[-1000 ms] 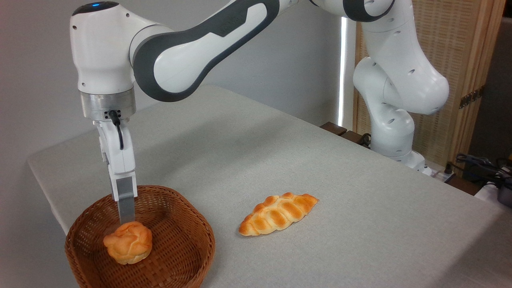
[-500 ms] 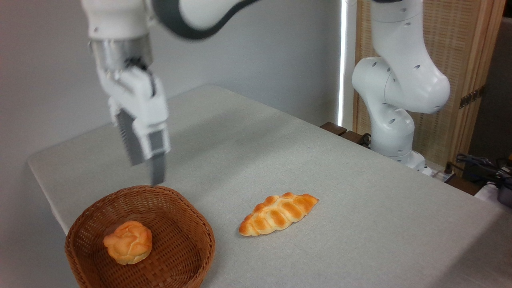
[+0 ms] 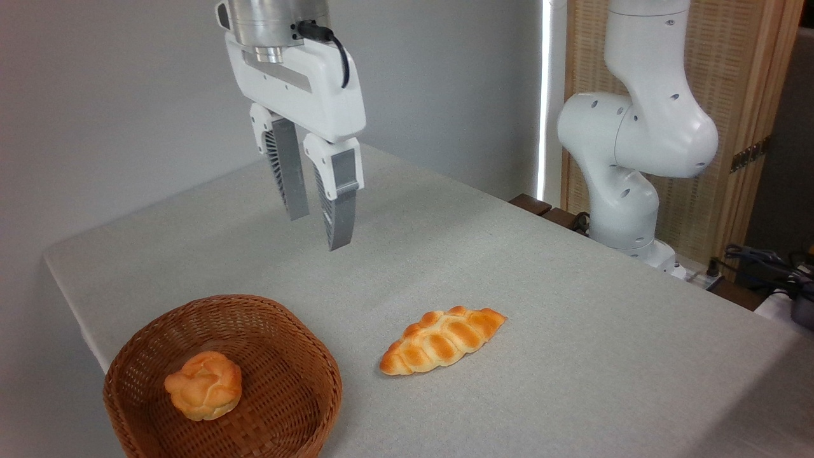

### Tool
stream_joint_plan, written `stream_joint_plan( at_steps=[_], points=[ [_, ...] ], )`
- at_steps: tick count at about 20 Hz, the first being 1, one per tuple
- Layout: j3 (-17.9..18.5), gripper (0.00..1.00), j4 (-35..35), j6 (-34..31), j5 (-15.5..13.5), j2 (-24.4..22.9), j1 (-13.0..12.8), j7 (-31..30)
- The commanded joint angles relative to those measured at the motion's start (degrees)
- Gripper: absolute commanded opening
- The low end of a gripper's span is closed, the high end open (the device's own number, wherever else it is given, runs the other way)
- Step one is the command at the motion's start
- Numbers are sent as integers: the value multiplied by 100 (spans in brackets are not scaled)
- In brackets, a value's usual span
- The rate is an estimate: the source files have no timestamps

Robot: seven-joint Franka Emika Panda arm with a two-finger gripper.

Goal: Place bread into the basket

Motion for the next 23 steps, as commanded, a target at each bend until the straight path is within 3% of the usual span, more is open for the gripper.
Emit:
stream_joint_plan(
  at_steps=[1,4,5,23],
  points=[
    [110,100,-91,-310,-62,-53,-89,93],
    [777,100,-56,-443,-45,-53,-728,102],
    [840,100,-38,-443,-45,-44,-774,102],
    [902,100,68,-399,-27,44,-845,102]
  ],
)
